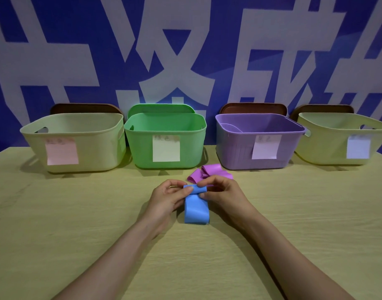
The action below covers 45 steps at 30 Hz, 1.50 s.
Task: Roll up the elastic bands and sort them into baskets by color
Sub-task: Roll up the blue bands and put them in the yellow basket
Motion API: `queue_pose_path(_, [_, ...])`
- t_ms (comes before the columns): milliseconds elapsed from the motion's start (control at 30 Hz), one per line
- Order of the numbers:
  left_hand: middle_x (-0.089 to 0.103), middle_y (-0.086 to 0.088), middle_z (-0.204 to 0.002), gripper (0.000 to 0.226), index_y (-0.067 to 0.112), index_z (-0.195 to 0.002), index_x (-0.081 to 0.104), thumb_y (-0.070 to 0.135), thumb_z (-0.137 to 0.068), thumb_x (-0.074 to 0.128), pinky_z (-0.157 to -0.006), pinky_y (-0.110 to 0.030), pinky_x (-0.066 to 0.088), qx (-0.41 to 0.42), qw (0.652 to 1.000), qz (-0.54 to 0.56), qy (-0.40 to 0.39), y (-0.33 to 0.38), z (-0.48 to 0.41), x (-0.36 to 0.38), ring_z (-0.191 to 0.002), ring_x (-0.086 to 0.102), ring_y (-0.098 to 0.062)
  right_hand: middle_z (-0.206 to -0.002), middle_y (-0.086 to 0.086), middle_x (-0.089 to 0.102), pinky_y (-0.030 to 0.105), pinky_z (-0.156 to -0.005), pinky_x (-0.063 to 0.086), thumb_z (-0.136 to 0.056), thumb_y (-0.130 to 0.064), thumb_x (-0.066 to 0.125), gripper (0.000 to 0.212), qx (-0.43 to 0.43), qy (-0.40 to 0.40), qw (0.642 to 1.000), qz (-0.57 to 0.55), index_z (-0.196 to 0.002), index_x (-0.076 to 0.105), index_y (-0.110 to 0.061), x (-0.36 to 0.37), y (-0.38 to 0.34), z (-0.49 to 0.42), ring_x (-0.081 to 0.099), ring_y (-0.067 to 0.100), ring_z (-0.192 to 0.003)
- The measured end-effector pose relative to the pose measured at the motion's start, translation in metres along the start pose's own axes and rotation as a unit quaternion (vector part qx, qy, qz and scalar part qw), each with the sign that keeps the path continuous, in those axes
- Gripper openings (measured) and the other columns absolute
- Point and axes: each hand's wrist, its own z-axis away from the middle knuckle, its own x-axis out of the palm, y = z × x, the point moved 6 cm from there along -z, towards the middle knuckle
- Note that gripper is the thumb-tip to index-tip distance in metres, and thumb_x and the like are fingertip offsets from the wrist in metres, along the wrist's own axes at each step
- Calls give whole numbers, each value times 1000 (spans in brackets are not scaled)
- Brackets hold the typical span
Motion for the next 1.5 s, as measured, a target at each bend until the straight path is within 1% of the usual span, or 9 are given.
queue_pose_path(233, [70,-9,-93,19,6,-93,61,-2,-78,70,-71,-25,56,32,999,-13,-3,3,-2,-1,-80,68,-19,-106,18,64,45,-86,53,-86,-7,65,20,17,7,1000,11,-106,65,-9,-2,-1,4,64,29,-91])
queue_pose_path(333, [69,-9,-99,21,8,-92,62,-2,-76,72,-79,-34,53,38,999,-35,-3,2,-3,-3,-86,67,-22,-81,11,57,23,-63,48,-89,-13,63,17,30,13,999,14,-101,63,-2,1,0,5,51,13,-65])
queue_pose_path(433, [68,-9,-101,23,8,-95,62,-3,-77,70,-75,-30,55,32,999,-31,-9,2,-2,-1,-85,68,-20,-67,3,53,18,-55,43,-90,-9,61,11,33,9,999,2,-97,62,-1,0,0,5,45,7,-53])
queue_pose_path(667, [68,-16,-99,18,6,-102,59,10,-86,65,-70,-26,58,-8,999,19,-32,-1,2,8,-84,69,-20,-93,16,62,36,-70,51,-85,3,62,16,21,12,999,-37,-100,61,-4,0,-5,6,62,25,-79])
queue_pose_path(933, [70,-10,-92,14,5,-98,63,4,-84,65,-65,-20,53,6,1000,14,-15,0,-2,2,-80,68,-15,-94,21,65,46,-82,51,-81,13,59,23,16,-5,1000,-19,-97,61,-3,2,-6,7,63,34,-83])
queue_pose_path(1033, [69,-12,-97,17,6,-100,62,4,-84,65,-66,-19,53,19,1000,6,-13,1,-3,1,-83,67,-15,-100,23,65,42,-77,53,-82,9,60,23,17,-18,999,-20,-103,60,-2,3,-8,9,64,34,-86])
queue_pose_path(1167, [67,-10,-104,20,7,-101,63,1,-82,66,-73,-26,53,40,999,-10,-20,3,-3,0,-88,67,-20,-114,21,63,46,-92,50,-87,-13,65,24,23,3,999,-24,-110,61,-6,1,-4,6,63,37,-101])
queue_pose_path(1300, [66,-8,-106,19,10,-97,64,-2,-82,66,-75,-27,51,48,998,-32,-19,3,-2,-1,-92,66,-21,-95,21,55,32,-73,50,-91,-28,61,25,44,17,999,19,-98,62,-4,3,2,3,53,29,-85])
queue_pose_path(1500, [65,-9,-101,20,8,-98,61,-5,-83,62,-69,-20,54,23,999,-2,-43,2,0,6,-82,67,-16,-94,14,63,24,-64,53,-90,-11,61,11,18,3,1000,-1,-99,60,-4,1,-4,4,63,16,-75])
